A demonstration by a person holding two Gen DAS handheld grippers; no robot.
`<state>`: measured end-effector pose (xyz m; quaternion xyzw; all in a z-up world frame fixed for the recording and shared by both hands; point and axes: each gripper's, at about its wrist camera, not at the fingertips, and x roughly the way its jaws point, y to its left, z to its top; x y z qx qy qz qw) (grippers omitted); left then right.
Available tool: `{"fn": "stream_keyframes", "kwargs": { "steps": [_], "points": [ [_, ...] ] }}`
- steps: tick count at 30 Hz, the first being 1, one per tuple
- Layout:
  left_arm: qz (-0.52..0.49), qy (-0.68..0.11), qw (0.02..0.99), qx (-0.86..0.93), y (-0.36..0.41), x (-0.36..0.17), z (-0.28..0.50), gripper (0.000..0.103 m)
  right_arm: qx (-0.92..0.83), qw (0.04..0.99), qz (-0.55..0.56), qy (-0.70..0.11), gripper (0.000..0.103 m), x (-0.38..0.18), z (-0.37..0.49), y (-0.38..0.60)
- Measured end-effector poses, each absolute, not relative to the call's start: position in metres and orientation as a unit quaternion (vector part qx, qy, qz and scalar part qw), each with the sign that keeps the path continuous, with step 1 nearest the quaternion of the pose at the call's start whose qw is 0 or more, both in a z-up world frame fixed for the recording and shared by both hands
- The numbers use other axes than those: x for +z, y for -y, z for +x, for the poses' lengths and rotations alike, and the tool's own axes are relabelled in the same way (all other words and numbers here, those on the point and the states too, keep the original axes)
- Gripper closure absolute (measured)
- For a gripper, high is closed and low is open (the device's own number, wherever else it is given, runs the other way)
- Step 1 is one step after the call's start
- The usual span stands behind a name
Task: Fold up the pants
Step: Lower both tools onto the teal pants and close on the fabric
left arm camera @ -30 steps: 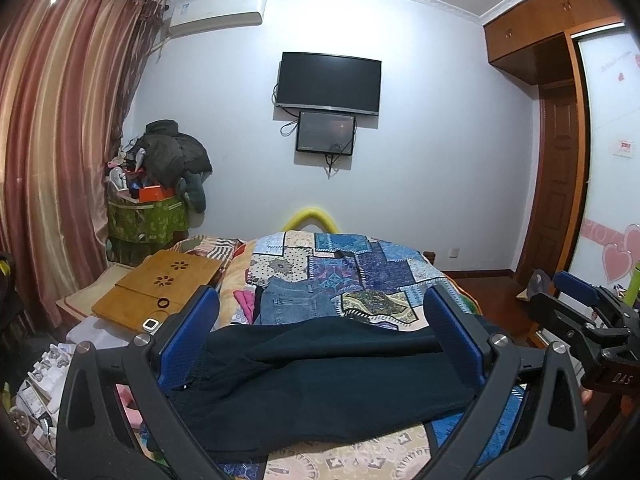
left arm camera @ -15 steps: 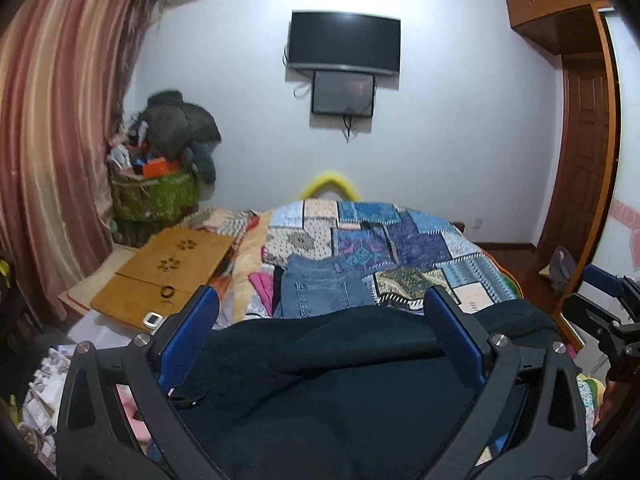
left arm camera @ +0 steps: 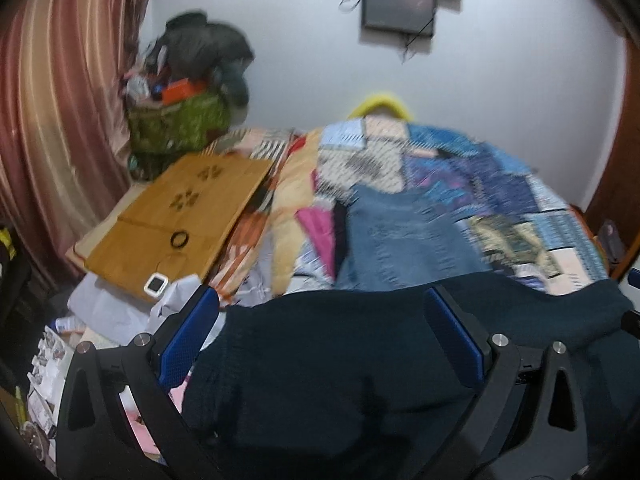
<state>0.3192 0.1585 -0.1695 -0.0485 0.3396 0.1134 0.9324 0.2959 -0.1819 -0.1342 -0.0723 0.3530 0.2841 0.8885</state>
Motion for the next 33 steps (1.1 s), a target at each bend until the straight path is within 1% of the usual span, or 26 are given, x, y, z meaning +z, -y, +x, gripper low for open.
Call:
{"fn": "stream_keyframes", "kwargs": {
  "steps": [6,8,11,14,15,16,17,18,19,20,22,23,24,26,28,31,33],
  "points": [
    [-0.071,-0.444,0.88,0.151,-0.221,-0.228,0.377,0.0,0.3,0.852,-0.084,-0.42,0.002,-0.169,0.36,0.176],
    [-0.084,-0.467,0.867,0.153,-0.239,-0.243,0.387,0.0,0.3,0.843,-0.091,-0.436,0.003,-0.18,0.377,0.175],
    [-0.103,-0.496,0.849,0.152,-0.262,-0.264,0.397,0.0,0.305,0.827,-0.096,-0.463,0.008,-0.193,0.405,0.171],
    [-0.121,-0.519,0.832,0.154,-0.277,-0.281,0.407,0.006,0.321,0.801,-0.094,-0.496,0.011,-0.209,0.424,0.165],
    [-0.131,-0.529,0.825,0.149,-0.28,-0.288,0.412,0.011,0.33,0.787,-0.098,-0.512,0.012,-0.216,0.428,0.16],
    [-0.137,-0.537,0.82,0.144,-0.28,-0.294,0.415,0.015,0.336,0.781,-0.101,-0.517,0.015,-0.22,0.431,0.158],
    [-0.143,-0.547,0.813,0.139,-0.281,-0.3,0.419,0.023,0.342,0.773,-0.108,-0.523,0.018,-0.225,0.434,0.153],
    [-0.148,-0.558,0.806,0.133,-0.281,-0.307,0.421,0.027,0.347,0.764,-0.114,-0.533,0.023,-0.231,0.435,0.149],
    [-0.155,-0.567,0.8,0.122,-0.28,-0.313,0.423,0.037,0.35,0.758,-0.117,-0.538,0.027,-0.234,0.436,0.146],
    [-0.162,-0.573,0.796,0.11,-0.278,-0.317,0.424,0.045,0.355,0.751,-0.119,-0.543,0.029,-0.238,0.435,0.144],
    [-0.156,-0.575,0.796,0.108,-0.273,-0.32,0.425,0.045,0.363,0.748,-0.121,-0.543,0.033,-0.243,0.434,0.142],
    [-0.152,-0.572,0.799,0.107,-0.271,-0.319,0.424,0.051,0.366,0.748,-0.12,-0.54,0.034,-0.243,0.433,0.142],
    [-0.147,-0.57,0.801,0.11,-0.27,-0.316,0.423,0.057,0.37,0.748,-0.113,-0.539,0.039,-0.243,0.433,0.143],
    [-0.136,-0.568,0.802,0.124,-0.271,-0.311,0.42,0.09,0.37,0.752,-0.107,-0.534,0.053,-0.242,0.432,0.146],
    [-0.136,-0.562,0.807,0.12,-0.274,-0.303,0.417,0.094,0.365,0.759,-0.116,-0.527,0.079,-0.241,0.428,0.146],
    [-0.119,-0.538,0.825,0.129,-0.272,-0.281,0.41,0.095,0.361,0.768,-0.14,-0.511,0.094,-0.235,0.424,0.146],
    [-0.105,-0.514,0.84,0.138,-0.27,-0.261,0.405,0.095,0.353,0.782,-0.151,-0.492,0.095,-0.223,0.423,0.147]
  ]
}}
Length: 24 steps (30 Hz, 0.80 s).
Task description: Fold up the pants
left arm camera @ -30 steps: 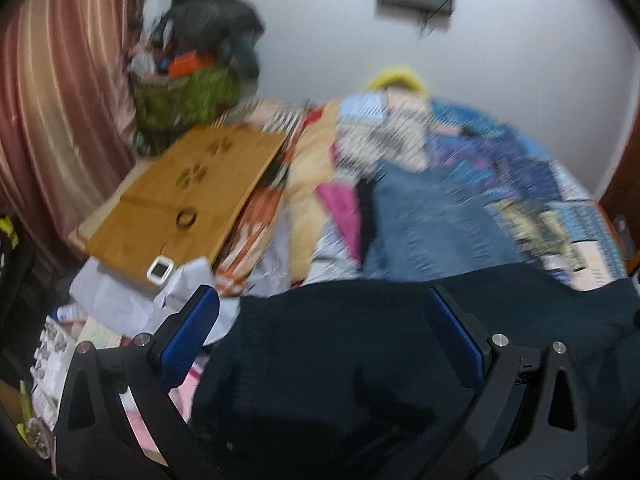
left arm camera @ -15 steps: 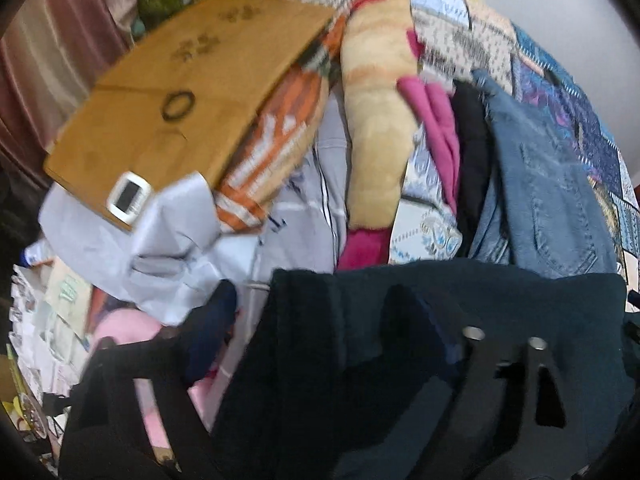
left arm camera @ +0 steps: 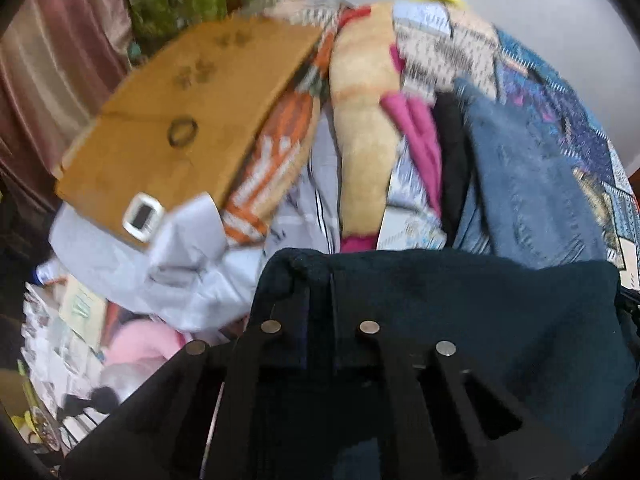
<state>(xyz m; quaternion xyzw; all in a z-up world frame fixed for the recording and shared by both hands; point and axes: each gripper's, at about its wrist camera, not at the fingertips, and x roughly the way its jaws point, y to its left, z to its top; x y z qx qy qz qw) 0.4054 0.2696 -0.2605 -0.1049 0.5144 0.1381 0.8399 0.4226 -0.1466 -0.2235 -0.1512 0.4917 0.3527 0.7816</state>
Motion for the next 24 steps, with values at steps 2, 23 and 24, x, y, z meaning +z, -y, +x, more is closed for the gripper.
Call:
{"fn": "stream_keyframes", "kwargs": {
  "steps": [2,23,24],
  "points": [
    [-0.088,-0.489,0.855,0.152,-0.268,-0.236,0.403,0.095,0.344,0.798,-0.156,-0.47,0.096,-0.209,0.423,0.147],
    [-0.022,-0.393,0.907,0.147,-0.233,-0.147,0.263,0.095,0.355,0.843,-0.116,-0.387,0.1,-0.131,0.306,0.193],
    [-0.021,-0.393,0.907,0.149,-0.232,-0.149,0.251,0.095,0.357,0.843,-0.112,-0.387,0.1,-0.13,0.298,0.196]
  ]
}}
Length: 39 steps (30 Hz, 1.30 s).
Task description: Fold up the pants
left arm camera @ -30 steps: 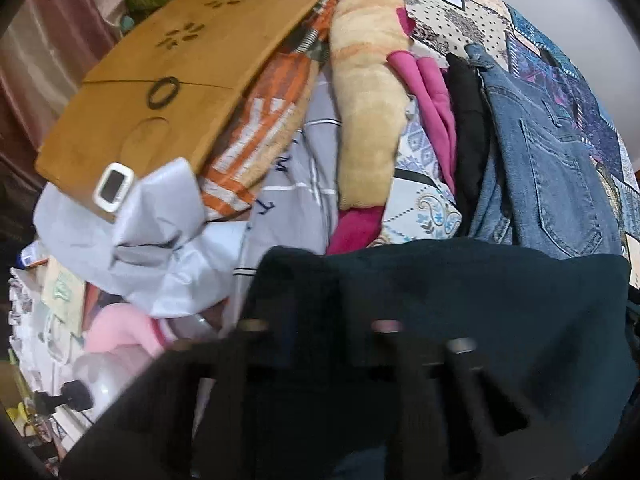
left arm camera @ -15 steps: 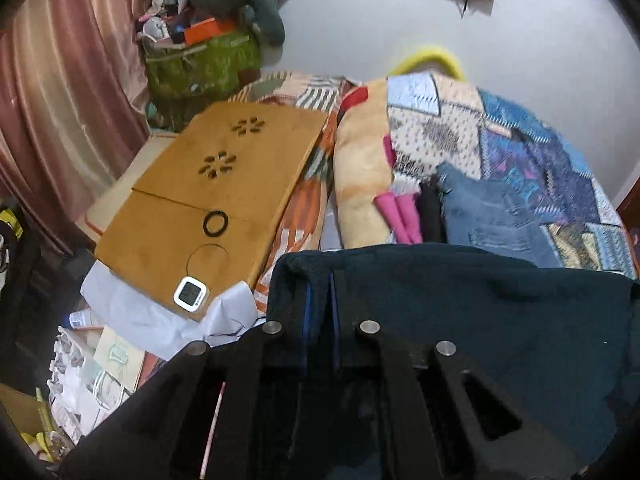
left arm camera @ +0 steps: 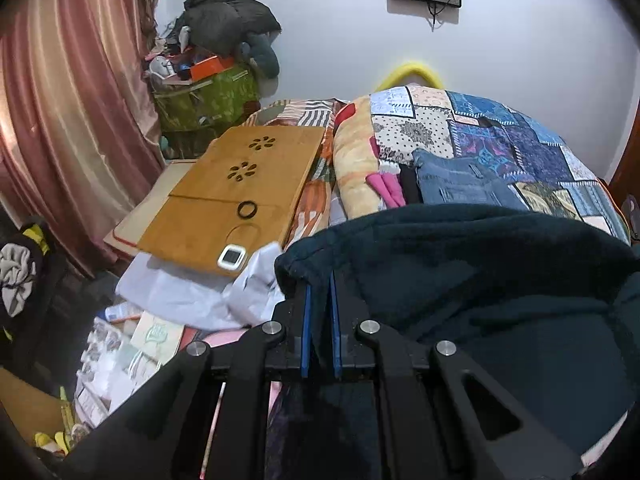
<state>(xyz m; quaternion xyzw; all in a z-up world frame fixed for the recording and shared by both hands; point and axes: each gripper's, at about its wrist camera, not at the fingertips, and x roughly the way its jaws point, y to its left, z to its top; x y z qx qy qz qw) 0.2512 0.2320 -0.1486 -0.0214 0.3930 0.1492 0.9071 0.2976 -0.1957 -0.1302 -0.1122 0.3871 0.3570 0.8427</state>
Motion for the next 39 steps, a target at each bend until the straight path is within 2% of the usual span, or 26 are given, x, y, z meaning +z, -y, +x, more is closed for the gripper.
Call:
{"fn": "stream_keyframes", "kwargs": {
  "steps": [13,16,19,25,27,28,29,31,33,36,39],
  "points": [
    [-0.038,-0.427,0.886,0.175,-0.231,-0.194,0.156,0.095,0.371,0.834,-0.069,-0.402,0.1,-0.152,0.214,0.214],
    [-0.043,-0.45,0.873,0.186,-0.232,-0.215,0.142,0.103,0.367,0.83,-0.055,-0.416,0.1,-0.166,0.202,0.217],
    [-0.049,-0.465,0.864,0.186,-0.234,-0.229,0.132,0.103,0.359,0.828,-0.046,-0.428,0.099,-0.18,0.193,0.22],
    [-0.057,-0.448,0.876,0.172,-0.227,-0.213,0.127,0.102,0.353,0.831,-0.02,-0.43,0.096,-0.177,0.184,0.231],
    [-0.052,-0.439,0.883,0.159,-0.216,-0.201,0.135,0.098,0.342,0.838,-0.016,-0.426,0.095,-0.171,0.185,0.239],
    [-0.051,-0.436,0.886,0.151,-0.21,-0.196,0.14,0.097,0.336,0.841,-0.01,-0.425,0.091,-0.168,0.185,0.244],
    [-0.05,-0.434,0.887,0.147,-0.207,-0.193,0.142,0.092,0.326,0.845,-0.002,-0.424,0.088,-0.165,0.187,0.25],
    [-0.044,-0.428,0.892,0.135,-0.193,-0.184,0.154,0.074,0.3,0.858,0.014,-0.417,0.064,-0.157,0.193,0.269],
    [-0.036,-0.42,0.898,0.124,-0.179,-0.177,0.167,0.043,0.268,0.874,0.023,-0.405,0.052,-0.149,0.202,0.29],
    [-0.019,-0.41,0.906,0.104,-0.153,-0.172,0.187,0.026,0.218,0.892,0.022,-0.395,0.043,-0.138,0.218,0.32],
    [-0.003,-0.416,0.905,0.089,-0.129,-0.171,0.212,0.016,0.178,0.902,0.026,-0.392,0.038,-0.127,0.239,0.349]
  ]
}}
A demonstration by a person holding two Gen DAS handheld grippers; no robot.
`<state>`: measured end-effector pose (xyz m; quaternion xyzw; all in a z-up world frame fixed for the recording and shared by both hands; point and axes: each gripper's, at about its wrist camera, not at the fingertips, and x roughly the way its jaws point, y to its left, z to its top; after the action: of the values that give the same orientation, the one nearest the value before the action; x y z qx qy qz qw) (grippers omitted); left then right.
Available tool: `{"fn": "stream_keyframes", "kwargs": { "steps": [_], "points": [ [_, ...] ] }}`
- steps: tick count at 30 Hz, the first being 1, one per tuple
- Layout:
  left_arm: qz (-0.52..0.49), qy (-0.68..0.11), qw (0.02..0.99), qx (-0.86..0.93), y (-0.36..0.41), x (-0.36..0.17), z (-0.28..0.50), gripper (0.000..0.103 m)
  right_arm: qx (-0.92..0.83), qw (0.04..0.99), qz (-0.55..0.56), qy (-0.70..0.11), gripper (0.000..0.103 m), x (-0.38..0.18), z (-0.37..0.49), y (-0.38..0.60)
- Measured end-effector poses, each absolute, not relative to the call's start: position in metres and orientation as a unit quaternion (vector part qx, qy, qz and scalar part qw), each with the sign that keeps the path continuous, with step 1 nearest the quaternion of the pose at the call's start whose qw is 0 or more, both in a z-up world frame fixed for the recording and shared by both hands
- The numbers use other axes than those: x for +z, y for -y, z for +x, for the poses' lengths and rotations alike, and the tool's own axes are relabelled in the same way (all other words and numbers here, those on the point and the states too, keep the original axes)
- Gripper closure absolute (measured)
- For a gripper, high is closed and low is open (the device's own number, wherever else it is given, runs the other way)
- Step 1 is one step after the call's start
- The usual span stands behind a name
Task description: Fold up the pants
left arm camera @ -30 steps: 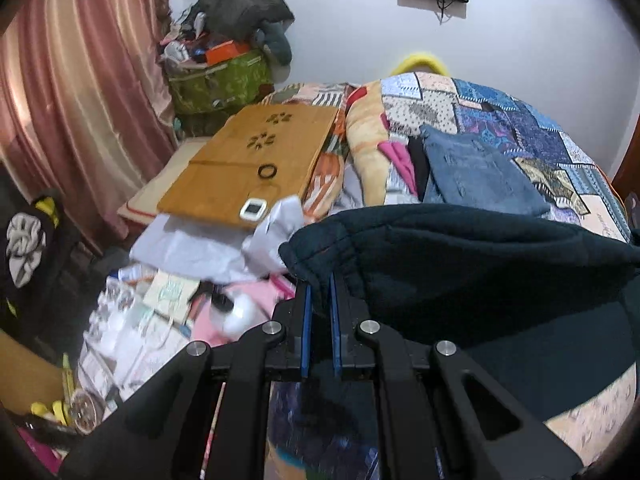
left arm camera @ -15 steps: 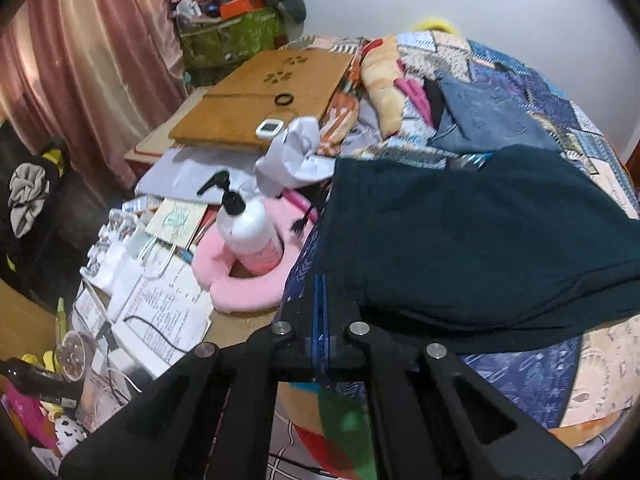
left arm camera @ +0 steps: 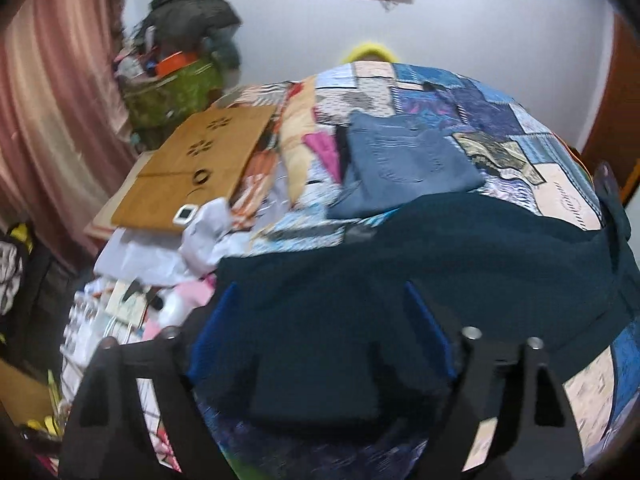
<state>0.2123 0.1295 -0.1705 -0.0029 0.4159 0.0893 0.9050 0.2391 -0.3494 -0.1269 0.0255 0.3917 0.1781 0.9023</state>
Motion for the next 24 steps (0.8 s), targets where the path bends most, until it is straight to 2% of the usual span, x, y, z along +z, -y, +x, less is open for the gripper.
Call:
{"fn": "stream_keyframes", "kwargs": {
  "steps": [2,10,21,24],
  "points": [
    [0.001,-0.421,0.903,0.081,-0.119,-0.172,0.226,0.013,0.154,0.907,0.025,-0.391,0.037,-0.123,0.254,0.367],
    [0.006,-0.44,0.896,0.059,-0.079,-0.181,0.301,0.013,0.088,0.896,0.061,-0.432,0.037,-0.138,0.335,0.429],
    [0.033,-0.467,0.883,0.031,-0.046,-0.21,0.345,0.013,0.037,0.824,0.112,-0.554,0.037,-0.228,0.439,0.461],
    [0.042,-0.476,0.878,0.022,-0.039,-0.217,0.348,0.013,0.028,0.82,0.115,-0.561,0.039,-0.244,0.445,0.463]
  ]
}}
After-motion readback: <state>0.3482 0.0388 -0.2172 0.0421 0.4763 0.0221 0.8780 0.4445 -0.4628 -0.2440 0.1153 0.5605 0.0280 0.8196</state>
